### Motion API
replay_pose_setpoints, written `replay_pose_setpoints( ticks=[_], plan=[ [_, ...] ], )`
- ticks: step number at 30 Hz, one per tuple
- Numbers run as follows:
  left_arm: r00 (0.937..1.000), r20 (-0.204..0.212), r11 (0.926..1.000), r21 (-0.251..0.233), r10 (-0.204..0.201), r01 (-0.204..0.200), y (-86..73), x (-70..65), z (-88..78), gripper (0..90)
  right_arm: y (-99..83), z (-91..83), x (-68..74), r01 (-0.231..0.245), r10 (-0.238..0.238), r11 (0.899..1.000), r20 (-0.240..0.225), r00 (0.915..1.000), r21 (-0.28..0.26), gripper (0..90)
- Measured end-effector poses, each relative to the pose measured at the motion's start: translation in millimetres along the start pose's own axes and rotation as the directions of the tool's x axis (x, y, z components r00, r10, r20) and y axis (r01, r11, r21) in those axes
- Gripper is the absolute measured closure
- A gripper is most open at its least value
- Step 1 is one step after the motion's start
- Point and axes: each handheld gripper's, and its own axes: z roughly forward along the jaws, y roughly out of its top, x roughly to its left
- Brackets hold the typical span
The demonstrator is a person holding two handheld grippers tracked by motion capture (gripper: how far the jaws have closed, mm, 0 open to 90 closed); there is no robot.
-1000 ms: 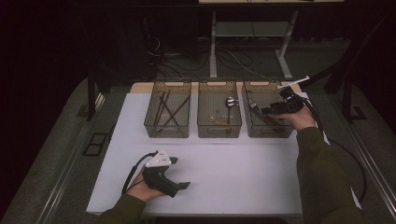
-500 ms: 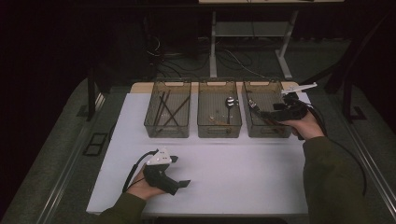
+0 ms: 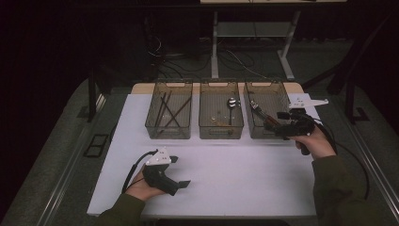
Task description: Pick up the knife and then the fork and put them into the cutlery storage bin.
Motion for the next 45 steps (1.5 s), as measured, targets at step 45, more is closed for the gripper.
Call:
replay_pose_setpoints(
  ticks=[45],
  plan=[
    [0.9999, -0.012, 0.9999, 0.001, -0.012, 0.012, -1.6, -0.8, -7.0, 0.0, -109.2, -20.4, 74.4, 0.088, -0.086, 0.996, -0.124, 0.9885, 0.008, 17.6]
  ],
)
